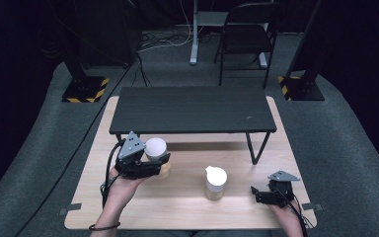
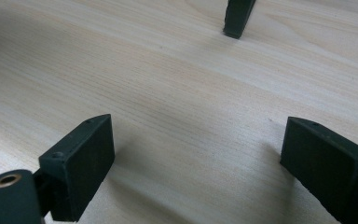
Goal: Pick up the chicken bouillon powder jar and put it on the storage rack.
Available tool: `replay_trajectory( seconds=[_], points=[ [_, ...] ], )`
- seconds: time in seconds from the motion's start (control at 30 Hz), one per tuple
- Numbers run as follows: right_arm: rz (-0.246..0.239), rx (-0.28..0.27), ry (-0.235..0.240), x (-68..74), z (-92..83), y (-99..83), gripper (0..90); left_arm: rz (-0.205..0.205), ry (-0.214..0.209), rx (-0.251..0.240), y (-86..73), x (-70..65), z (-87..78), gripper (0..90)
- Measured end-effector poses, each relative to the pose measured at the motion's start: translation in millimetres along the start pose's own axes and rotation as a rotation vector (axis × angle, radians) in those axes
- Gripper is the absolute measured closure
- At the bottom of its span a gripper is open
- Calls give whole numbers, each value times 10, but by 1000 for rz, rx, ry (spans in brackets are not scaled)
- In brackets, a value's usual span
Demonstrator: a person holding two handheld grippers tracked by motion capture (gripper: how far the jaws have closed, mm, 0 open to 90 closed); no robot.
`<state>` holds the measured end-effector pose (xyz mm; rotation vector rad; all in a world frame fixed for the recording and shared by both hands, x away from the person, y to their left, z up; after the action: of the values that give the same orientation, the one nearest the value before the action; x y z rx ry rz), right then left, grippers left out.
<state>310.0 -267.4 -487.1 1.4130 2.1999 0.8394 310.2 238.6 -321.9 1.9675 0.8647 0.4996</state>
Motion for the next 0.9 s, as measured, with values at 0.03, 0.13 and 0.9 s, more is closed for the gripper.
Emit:
replay_trajectory(
  seconds=[0.03, 0.13, 0.9],
  points=[
    [0, 0, 0, 0, 0, 0, 87, 1, -1, -1, 22, 5, -14, 337],
    [0, 0, 0, 0, 0, 0, 87, 5, -5, -5, 82, 16, -50, 337],
    [-1, 0, 1, -1, 1, 1, 87, 18, -5, -23, 589, 134, -264, 337]
  ],
)
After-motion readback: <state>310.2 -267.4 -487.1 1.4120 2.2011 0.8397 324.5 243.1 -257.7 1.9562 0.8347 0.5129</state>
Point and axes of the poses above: each handheld gripper's, and its own axes: z roughly forward along the jaws, y roughly out of its top, x roughly to its left, the point moved 8 cm from there along z, roughly forward along the jaws, and after that the axes turned 6 degrees about x, right-handed, at the moved point
